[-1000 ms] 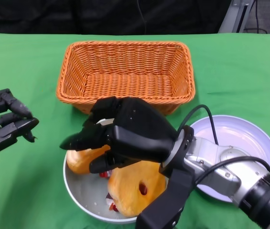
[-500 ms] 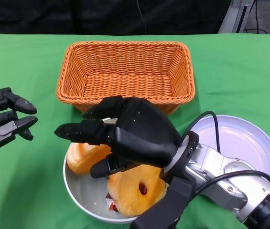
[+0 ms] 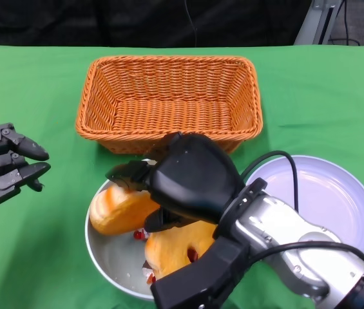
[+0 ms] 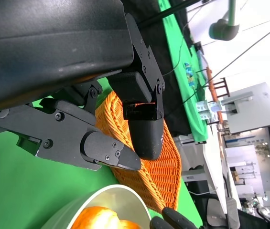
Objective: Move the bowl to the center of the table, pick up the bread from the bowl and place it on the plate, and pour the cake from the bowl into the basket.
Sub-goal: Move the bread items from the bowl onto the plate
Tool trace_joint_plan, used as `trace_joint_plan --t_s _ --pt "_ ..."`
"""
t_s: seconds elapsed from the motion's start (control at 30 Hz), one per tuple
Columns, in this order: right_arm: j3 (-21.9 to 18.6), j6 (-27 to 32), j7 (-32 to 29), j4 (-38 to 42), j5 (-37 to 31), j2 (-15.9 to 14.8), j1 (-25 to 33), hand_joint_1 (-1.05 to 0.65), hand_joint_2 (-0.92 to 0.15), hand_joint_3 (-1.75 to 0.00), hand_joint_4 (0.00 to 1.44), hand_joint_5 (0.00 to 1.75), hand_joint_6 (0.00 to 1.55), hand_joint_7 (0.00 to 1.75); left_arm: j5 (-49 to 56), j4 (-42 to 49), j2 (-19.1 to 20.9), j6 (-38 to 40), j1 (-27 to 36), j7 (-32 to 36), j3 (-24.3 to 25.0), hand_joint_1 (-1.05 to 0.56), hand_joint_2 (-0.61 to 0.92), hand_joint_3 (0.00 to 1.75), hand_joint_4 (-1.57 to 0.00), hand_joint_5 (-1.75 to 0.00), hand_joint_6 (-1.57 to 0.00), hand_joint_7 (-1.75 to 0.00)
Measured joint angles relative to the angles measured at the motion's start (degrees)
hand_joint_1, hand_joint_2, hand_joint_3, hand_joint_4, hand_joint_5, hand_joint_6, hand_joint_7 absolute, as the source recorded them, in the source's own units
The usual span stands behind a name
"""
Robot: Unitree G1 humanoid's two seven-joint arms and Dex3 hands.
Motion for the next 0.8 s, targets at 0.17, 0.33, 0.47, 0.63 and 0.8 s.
trace_joint_plan --t_s 0.17,0.33,0.47,0.63,0.8 --pt "0.28 2.37 2.23 -0.01 -1.44 0.41 -0.31 -0.9 -0.92 -0.05 0.85 0.09 0.59 0.0 1.06 0.27 0.0 -1.04 0.0 0.77 -0.25 -0.07 0.92 0.28 -0.76 -1.62 -0.85 -1.18" --pt "1.03 3.29 2.37 0.72 -2.37 0.68 -0.49 -0.91 -0.92 -0.06 0.83 0.09 0.57 0.0 0.84 0.28 0.0 -0.84 -0.01 0.79 -0.24 -0.11 0.82 0.39 -0.77 -1.6 -0.86 -1.19" --pt "1.68 4.41 2.56 1.7 -2.71 1.36 -0.88 -0.91 -0.92 -0.06 0.81 0.09 0.61 0.02 1.2 1.12 0.0 -1.85 -0.04 0.82 -0.36 -0.17 0.91 0.23 -0.74 -1.67 -0.81 -1.3" --pt "1.9 4.74 2.49 3.46 -2.43 2.46 -1.79 -0.89 -0.92 -0.06 0.81 0.09 0.66 0.03 1.23 1.63 0.0 -2.54 -0.12 0.8 -0.42 -0.23 0.92 0.13 -0.72 -1.74 -0.8 -1.35" --pt "1.96 4.21 1.97 4.62 -1.54 2.63 -2.38 -0.87 -0.92 -0.06 0.83 0.1 0.67 0.03 1.55 2.61 0.0 -2.79 -0.21 0.81 -0.54 -0.23 0.92 0.11 -0.72 -1.72 -0.8 -1.33"
